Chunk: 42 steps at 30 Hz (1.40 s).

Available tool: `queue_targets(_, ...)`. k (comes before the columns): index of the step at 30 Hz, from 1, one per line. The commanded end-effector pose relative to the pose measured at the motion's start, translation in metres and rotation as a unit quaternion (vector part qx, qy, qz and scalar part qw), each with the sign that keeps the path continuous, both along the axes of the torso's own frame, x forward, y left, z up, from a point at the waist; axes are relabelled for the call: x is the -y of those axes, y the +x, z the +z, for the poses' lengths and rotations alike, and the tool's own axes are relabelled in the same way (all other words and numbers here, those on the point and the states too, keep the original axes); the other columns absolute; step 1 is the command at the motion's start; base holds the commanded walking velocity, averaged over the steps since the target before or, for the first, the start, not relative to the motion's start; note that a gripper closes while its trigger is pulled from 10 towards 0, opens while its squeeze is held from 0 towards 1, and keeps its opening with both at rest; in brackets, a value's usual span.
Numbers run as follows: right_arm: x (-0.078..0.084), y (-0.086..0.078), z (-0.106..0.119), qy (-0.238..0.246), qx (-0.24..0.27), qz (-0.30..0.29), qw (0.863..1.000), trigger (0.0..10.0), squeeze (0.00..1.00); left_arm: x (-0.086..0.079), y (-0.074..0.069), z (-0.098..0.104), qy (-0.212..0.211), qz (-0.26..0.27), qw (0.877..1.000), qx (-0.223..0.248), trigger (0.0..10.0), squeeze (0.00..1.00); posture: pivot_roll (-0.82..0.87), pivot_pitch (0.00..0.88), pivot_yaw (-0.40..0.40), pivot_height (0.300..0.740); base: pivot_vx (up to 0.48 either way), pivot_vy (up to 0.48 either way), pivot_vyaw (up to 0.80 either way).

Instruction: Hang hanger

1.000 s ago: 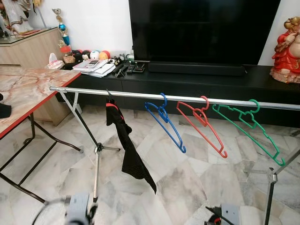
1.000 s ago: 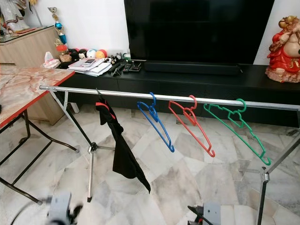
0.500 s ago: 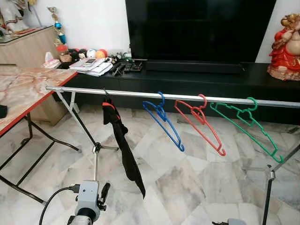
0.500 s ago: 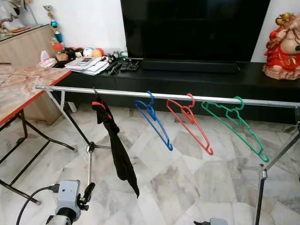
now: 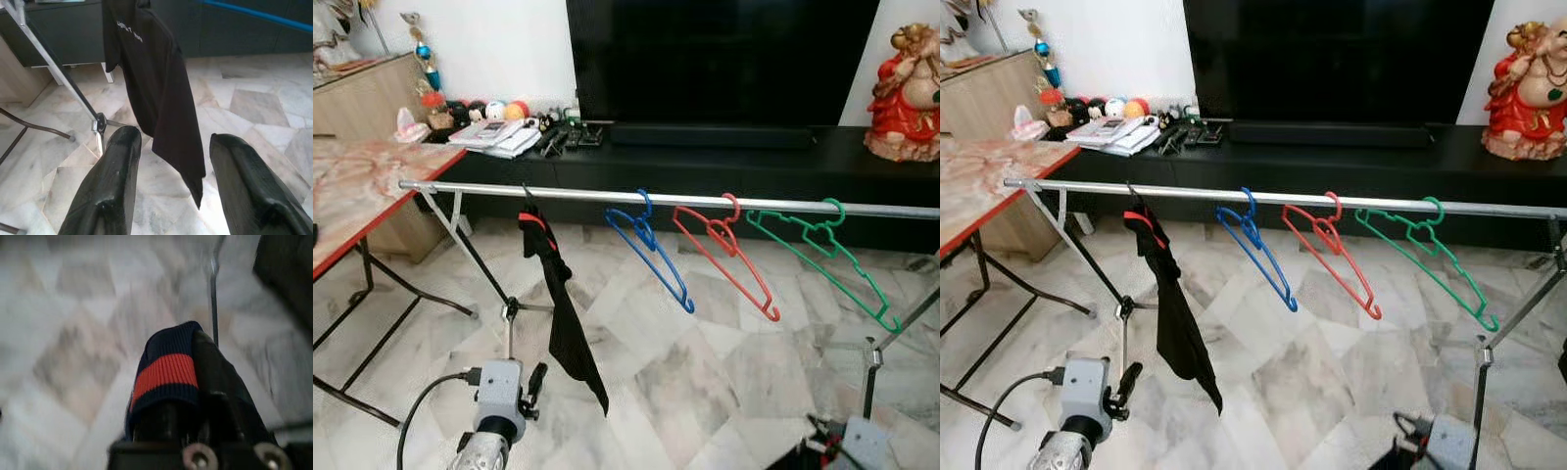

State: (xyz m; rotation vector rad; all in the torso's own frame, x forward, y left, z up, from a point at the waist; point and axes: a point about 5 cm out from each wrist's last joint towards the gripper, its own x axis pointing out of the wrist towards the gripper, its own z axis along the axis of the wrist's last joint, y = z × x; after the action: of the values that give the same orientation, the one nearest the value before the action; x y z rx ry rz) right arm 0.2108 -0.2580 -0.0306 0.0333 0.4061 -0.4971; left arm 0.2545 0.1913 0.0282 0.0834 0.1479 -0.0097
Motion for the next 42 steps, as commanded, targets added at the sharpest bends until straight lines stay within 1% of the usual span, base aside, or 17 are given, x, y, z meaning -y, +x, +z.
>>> queue_targets(1,0.003,0.002,0.022,-0.02,0.084,0.016,0.996,10.0,0.0,-0.004,-0.004,-0.001,0.001,0.008,1.0,-0.007,10.0,0.0,-0.02,0.0,0.049,0.74,0.0,0.0,0.0)
queue_targets(4,-0.002,-0.004,0.038,-0.04,0.127,0.049,0.99,10.0,0.0,-0.005,-0.004,-0.001,0.001,0.009,1.0,-0.007,10.0,0.0,-0.03,0.0,0.05,0.74,0.0,0.0,0.0)
queue_targets(6,-0.007,-0.004,0.048,-0.054,0.147,0.077,0.985,10.0,0.0,-0.004,-0.004,0.0,-0.001,0.01,1.0,-0.006,10.0,0.0,-0.04,0.0,0.05,0.74,0.0,0.0,0.0)
queue_targets(7,-0.01,-0.004,0.051,-0.05,0.154,0.084,0.983,10.0,0.0,-0.004,-0.004,0.001,-0.002,0.01,1.0,-0.006,10.0,0.0,-0.04,0.0,0.048,0.74,0.0,0.0,0.0)
queue_targets(10,-0.014,-0.002,0.054,-0.046,0.16,0.1,0.981,10.0,0.0,-0.001,-0.003,0.004,-0.006,0.01,1.0,-0.004,10.0,0.0,-0.04,0.0,0.042,0.74,0.0,0.0,0.0)
queue_targets(12,-0.014,0.0,0.051,-0.043,0.155,0.097,0.982,10.0,0.0,-0.001,-0.003,0.005,-0.008,0.011,1.0,-0.003,10.0,0.0,-0.03,0.0,0.039,0.74,0.0,0.0,0.0)
queue_targets(14,-0.015,0.003,0.053,-0.037,0.154,0.095,0.983,10.0,0.0,0.0,-0.002,0.006,-0.009,0.012,1.0,-0.002,10.0,0.0,-0.02,0.0,0.035,0.74,0.0,0.0,0.0)
queue_targets(17,-0.019,0.012,0.067,-0.034,0.173,0.108,0.978,10.0,0.0,0.0,-0.002,0.007,-0.009,0.011,1.0,0.003,10.0,0.0,-0.02,0.0,0.03,0.74,0.0,0.0,0.0)
queue_targets(18,-0.019,0.012,0.067,-0.034,0.173,0.108,0.978,10.0,0.0,0.0,-0.002,0.007,-0.009,0.011,1.0,0.003,10.0,0.0,-0.02,0.0,0.03,0.74,0.0,0.0,0.0)
queue_targets(20,-0.022,0.021,0.082,-0.043,0.187,0.13,0.973,10.0,0.0,-0.002,-0.003,0.01,-0.009,0.012,1.0,0.006,10.0,0.0,-0.02,0.0,0.03,0.74,0.0,0.0,0.0)
queue_targets(28,-0.025,0.027,0.087,-0.049,0.189,0.148,0.969,10.0,0.0,-0.003,-0.003,0.011,-0.009,0.014,1.0,0.007,10.0,0.0,-0.02,0.0,0.029,0.74,0.0,0.0,0.0)
queue_targets(32,-0.027,0.027,0.086,-0.05,0.184,0.155,0.97,10.0,0.0,0.0,0.0,0.013,-0.017,0.014,1.0,0.009,10.0,0.0,-0.02,0.0,0.03,0.74,0.292,0.0,0.0)
queue_targets(38,-0.033,0.029,0.091,-0.054,0.182,0.172,0.967,10.0,0.0,0.001,0.001,0.014,-0.019,0.01,1.0,0.01,10.0,0.0,-0.02,0.0,0.029,0.74,0.351,0.0,0.0)
queue_targets(42,-0.033,0.029,0.089,-0.056,0.179,0.177,0.966,10.0,0.0,0.003,0.001,0.013,-0.022,0.01,1.0,0.01,10.0,0.0,-0.02,0.0,0.028,0.74,0.351,0.0,0.0)
